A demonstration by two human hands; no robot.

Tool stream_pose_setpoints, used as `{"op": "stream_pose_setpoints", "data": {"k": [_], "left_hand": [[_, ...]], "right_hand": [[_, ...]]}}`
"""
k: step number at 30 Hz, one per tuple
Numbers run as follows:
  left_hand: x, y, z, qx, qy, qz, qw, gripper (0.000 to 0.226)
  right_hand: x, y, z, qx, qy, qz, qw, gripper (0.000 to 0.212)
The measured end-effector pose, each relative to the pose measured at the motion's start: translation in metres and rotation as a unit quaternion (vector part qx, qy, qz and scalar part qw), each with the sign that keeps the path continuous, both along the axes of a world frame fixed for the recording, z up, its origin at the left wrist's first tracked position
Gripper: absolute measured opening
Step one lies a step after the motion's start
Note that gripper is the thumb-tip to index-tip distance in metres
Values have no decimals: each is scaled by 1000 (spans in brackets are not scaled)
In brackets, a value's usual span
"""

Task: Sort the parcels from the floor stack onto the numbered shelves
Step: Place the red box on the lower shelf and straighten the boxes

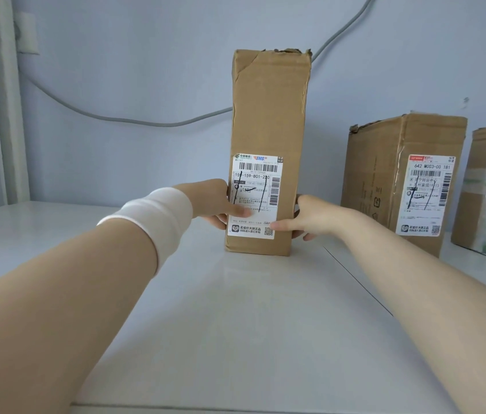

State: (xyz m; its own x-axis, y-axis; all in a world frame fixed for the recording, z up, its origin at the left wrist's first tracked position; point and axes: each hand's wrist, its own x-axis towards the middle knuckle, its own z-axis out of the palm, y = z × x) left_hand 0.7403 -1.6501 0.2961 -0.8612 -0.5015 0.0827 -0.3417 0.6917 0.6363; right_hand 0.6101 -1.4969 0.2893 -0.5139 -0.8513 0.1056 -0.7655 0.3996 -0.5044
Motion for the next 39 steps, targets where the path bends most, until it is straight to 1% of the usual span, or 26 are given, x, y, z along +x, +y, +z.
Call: {"op": "stream_pose_setpoints", "data": {"k": [5, 7, 10, 13, 16, 20, 23, 29, 33, 39], "left_hand": [[4, 10, -2, -34, -8, 28, 999, 37], [8, 19, -3, -69, -26, 45, 996, 39], [17, 35, -3, -140, -54, 79, 985, 53], [28, 48, -1, -173, -55, 125, 975, 67], [39, 58, -2, -187, -63, 153, 968, 67], [54, 73, -12, -199, -80, 158, 964, 65], [65, 88, -21, -207, -87, 142, 964, 64], [87, 123, -29, -245, -59, 68, 965, 61], [100, 143, -35, -282, -48, 14, 958, 58], [118, 182, -39, -311, -39, -39, 949, 58]], "right_hand": [[3, 3, -5, 6, 14, -8, 1000, 54], [5, 7, -6, 18, 32, -6, 999, 55], [7, 14, -4, 26, 69, -21, 997, 69], [11, 25, -2, 55, 107, -40, 992, 82], [15, 39, -3, 70, 127, -39, 989, 83], [26, 58, -10, 72, 157, -34, 984, 82], [41, 81, -13, 87, 171, -44, 980, 78], [80, 129, -14, 86, 198, -83, 973, 71], [109, 155, -20, 99, 192, -118, 969, 69], [155, 211, -22, 78, 173, -164, 968, 65]]}}
